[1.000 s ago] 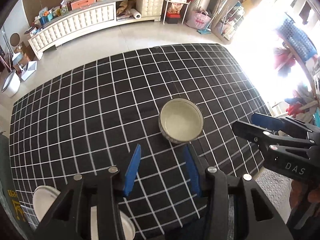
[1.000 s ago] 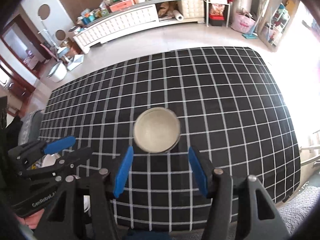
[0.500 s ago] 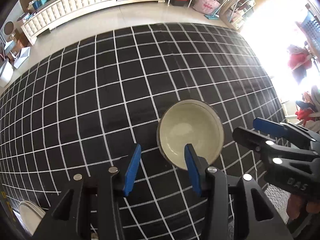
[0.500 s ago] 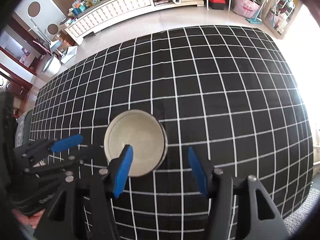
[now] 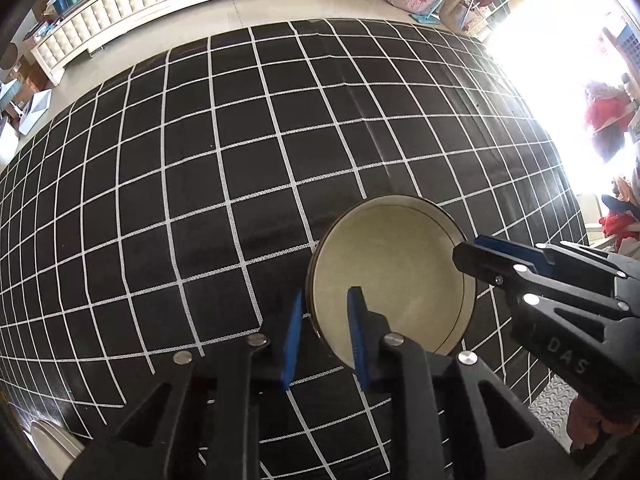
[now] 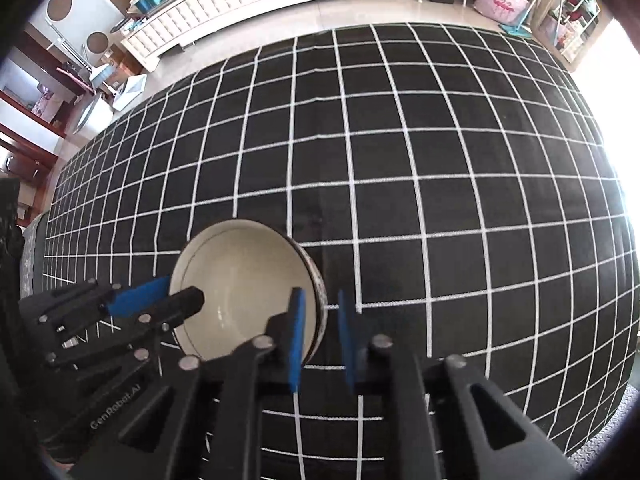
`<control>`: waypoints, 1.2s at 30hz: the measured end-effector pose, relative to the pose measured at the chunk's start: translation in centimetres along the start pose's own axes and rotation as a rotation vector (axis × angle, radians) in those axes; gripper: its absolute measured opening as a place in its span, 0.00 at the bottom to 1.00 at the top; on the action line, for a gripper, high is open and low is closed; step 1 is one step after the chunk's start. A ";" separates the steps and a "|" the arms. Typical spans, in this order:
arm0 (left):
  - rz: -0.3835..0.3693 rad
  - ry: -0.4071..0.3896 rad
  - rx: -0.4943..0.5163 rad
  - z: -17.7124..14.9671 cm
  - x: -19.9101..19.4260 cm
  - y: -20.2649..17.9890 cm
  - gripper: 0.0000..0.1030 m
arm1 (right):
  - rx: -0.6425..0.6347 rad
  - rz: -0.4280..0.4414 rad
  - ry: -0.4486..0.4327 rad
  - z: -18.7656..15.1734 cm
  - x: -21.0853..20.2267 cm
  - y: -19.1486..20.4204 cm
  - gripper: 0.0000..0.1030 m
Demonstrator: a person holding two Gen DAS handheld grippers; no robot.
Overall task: Organize plates and bowls
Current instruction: 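Move the right tool to the blue-patterned bowl and grip its rim, then lift the blue-patterned bowl and carry it toward the stack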
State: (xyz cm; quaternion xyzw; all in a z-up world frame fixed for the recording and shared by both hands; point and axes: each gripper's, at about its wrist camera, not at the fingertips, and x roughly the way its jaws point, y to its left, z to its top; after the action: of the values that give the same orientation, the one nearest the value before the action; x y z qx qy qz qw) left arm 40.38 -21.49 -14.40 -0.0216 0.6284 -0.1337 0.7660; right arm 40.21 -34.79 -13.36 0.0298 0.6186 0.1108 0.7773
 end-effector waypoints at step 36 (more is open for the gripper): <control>0.038 -0.072 0.033 -4.9 -8.8 1.8 0.05 | 0.069 -0.015 -0.061 -6.2 -6.7 6.3 0.08</control>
State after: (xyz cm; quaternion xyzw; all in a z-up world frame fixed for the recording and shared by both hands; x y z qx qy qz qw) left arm 34.44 -17.08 -7.33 -0.0016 0.5987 -0.1285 0.7906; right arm 31.98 -30.64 -7.25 0.0553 0.5982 0.0824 0.7952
